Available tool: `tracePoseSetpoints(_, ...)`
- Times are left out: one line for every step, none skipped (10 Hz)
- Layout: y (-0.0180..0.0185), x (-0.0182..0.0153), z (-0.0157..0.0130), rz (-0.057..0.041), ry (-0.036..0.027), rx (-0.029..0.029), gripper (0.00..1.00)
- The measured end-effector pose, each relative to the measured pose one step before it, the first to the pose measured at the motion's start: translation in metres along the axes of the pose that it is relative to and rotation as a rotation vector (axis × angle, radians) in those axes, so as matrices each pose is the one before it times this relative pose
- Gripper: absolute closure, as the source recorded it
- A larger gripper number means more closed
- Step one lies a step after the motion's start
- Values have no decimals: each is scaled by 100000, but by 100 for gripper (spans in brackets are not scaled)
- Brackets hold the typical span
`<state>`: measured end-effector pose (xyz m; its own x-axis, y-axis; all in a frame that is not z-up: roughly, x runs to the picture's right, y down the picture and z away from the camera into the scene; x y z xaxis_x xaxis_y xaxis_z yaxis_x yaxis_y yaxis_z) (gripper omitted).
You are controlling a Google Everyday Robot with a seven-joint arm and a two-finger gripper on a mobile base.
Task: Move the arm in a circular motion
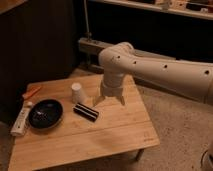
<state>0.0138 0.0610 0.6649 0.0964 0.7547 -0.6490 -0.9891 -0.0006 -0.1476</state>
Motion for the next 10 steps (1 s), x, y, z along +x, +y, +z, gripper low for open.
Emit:
tracePoseSetpoints(1,-1,1,-2,-1,-1,20)
tracePoseSetpoints(-3,0,-3,5,-5,2,20)
tracePoseSetpoints(4,0,0,-4,3,-4,20)
tracePoseSetpoints(-42,15,-23,105,4,-184,20)
tracePoseSetpoints(-23,20,1,-613,-33,-492,20)
tracePoseSetpoints(192,-557,46,-2307,-2219,-3298,20)
tracePoseSetpoints(169,-1318,-25,-2458,-2635,-3668,20)
tracePoseSetpoints(941,-1499,-20,-2979,-2035,-2533,20)
tracePoseSetpoints(943,-1848,70,-3055,-1943,-1947,20)
tracePoseSetpoints(843,-2154,-52,-3070,-2125,-1739,20)
